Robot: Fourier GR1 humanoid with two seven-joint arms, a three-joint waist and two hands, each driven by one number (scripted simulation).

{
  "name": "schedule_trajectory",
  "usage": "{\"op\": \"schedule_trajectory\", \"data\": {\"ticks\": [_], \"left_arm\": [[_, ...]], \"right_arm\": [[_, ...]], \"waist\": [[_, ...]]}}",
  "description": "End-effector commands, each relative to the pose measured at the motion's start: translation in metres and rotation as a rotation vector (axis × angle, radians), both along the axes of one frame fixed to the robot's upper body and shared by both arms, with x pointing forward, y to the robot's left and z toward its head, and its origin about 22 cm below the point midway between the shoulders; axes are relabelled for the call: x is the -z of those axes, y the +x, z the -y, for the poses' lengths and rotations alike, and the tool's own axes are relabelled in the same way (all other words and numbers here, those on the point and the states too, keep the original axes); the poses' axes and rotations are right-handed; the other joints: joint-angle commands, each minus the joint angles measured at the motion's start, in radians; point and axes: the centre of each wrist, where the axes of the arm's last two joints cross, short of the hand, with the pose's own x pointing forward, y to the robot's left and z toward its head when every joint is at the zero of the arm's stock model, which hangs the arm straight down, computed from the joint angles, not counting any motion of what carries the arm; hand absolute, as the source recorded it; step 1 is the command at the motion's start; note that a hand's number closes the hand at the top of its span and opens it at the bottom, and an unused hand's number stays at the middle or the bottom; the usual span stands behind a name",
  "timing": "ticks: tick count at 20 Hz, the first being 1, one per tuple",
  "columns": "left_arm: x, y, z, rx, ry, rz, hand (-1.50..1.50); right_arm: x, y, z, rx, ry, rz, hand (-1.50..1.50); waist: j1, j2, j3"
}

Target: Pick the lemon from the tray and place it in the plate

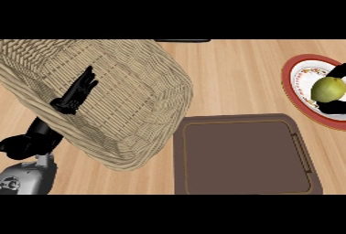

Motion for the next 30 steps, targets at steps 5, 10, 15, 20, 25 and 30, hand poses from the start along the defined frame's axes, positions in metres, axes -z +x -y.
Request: {"op": "schedule_trajectory", "data": {"ticks": [5,10,15,20,25,30], "left_arm": [[0.001,0.009,0.014,0.02,-0.003,0.017,0.0],[-0.003,0.003,0.001,0.035,-0.01,0.024,0.0],[-0.007,0.005,0.013,0.032,-0.014,0.02,0.0],[0.012,0.002,0.004,0.003,0.0,0.019,0.0],[0.006,0.002,-0.002,0.009,-0.004,0.01,0.0],[0.0,-0.002,0.002,-0.004,0.004,0.01,0.0]], "right_arm": [[0.014,0.023,0.043,0.153,0.12,-0.252,-1.5],[0.042,0.01,0.063,0.124,0.136,-0.21,-1.5],[0.04,0.011,0.066,0.019,0.166,-0.072,-1.5],[0.022,0.02,0.069,-0.083,0.231,0.039,-1.5],[0.024,0.018,0.072,-0.185,0.504,0.15,-1.5],[0.02,-0.001,0.1,-0.252,0.806,0.178,-1.5]], "waist": [[0.017,0.008,0.002],[0.031,0.013,0.004],[0.027,0.014,0.006],[0.01,0.006,0.003],[0.007,0.006,0.004],[-0.003,0.0,0.003]]}}
